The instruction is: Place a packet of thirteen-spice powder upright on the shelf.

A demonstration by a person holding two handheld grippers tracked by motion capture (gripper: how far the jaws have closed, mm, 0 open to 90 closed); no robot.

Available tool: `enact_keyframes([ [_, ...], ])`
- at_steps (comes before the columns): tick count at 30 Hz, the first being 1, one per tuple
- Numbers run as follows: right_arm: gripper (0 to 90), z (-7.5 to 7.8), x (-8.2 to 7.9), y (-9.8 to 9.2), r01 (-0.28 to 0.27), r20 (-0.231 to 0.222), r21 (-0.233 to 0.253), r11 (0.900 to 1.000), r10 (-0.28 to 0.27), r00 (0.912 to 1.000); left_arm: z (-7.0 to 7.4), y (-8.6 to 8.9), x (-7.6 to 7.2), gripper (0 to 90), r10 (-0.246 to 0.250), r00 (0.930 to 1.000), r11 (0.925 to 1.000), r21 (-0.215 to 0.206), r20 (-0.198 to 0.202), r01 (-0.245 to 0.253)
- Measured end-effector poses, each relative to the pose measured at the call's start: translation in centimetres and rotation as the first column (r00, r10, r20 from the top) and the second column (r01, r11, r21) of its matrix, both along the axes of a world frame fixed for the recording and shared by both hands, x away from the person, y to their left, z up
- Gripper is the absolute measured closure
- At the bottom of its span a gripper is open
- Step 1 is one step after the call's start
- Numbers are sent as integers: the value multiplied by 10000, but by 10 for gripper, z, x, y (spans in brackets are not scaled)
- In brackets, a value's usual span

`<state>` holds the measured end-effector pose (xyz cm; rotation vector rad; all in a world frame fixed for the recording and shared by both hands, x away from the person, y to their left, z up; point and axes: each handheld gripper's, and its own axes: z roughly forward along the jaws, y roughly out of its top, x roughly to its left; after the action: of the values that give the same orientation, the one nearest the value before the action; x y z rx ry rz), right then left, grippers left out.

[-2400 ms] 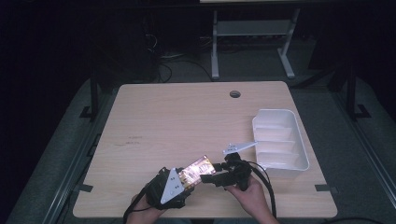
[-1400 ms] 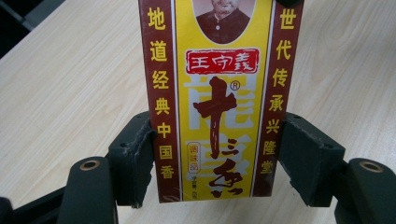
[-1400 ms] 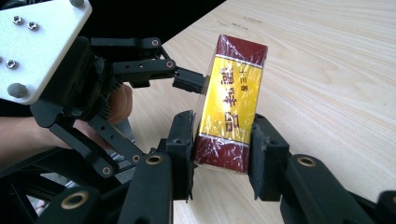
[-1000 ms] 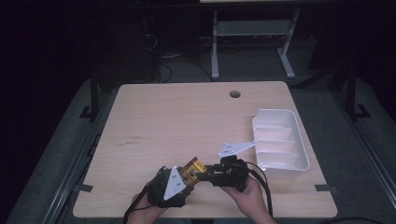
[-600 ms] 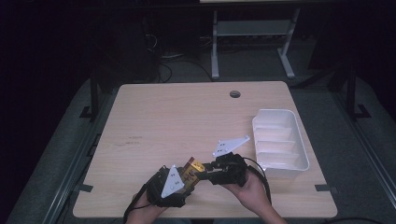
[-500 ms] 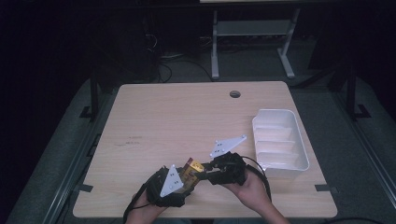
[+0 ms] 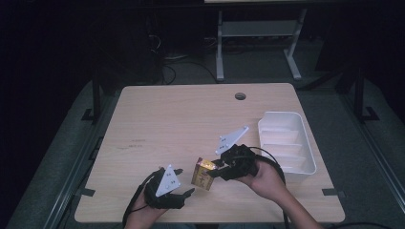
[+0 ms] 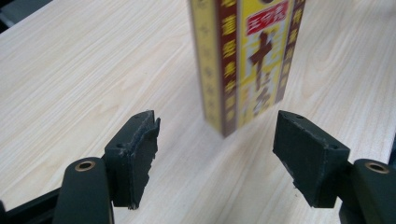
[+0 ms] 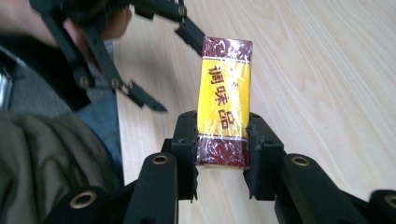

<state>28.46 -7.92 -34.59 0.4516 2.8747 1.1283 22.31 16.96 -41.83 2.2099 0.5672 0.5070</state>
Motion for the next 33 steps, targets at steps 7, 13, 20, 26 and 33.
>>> enact_keyframes([
  [7, 683, 12, 9, -3, -975, 278, -930, 9909, 1005, 9946, 1, 15, 7, 290, 417, 9983, 9977, -519, -400, -438],
  [13, 683, 29, 14, -10, -1545, 642, -1337, 9789, 1641, 9844, 3, 33, 15, 279, 880, 9931, 9905, -992, -774, -955],
  [20, 682, 39, 20, -25, -1724, 721, -1523, 9732, 1849, 9801, 3, 55, 26, 248, 1544, 9817, 9778, -1252, -1117, -1680],
  [26, 682, 45, 25, -42, -1664, 773, -1703, 9712, 1815, 9803, 2, 74, 33, 235, 2080, 9686, 9622, -1494, -1362, -2276],
  [33, 682, 54, 30, -64, -1289, 908, -1767, 9758, 1465, 9850, 2, 82, 37, 234, 2396, 9608, 9515, -1631, -1395, -2609],
])
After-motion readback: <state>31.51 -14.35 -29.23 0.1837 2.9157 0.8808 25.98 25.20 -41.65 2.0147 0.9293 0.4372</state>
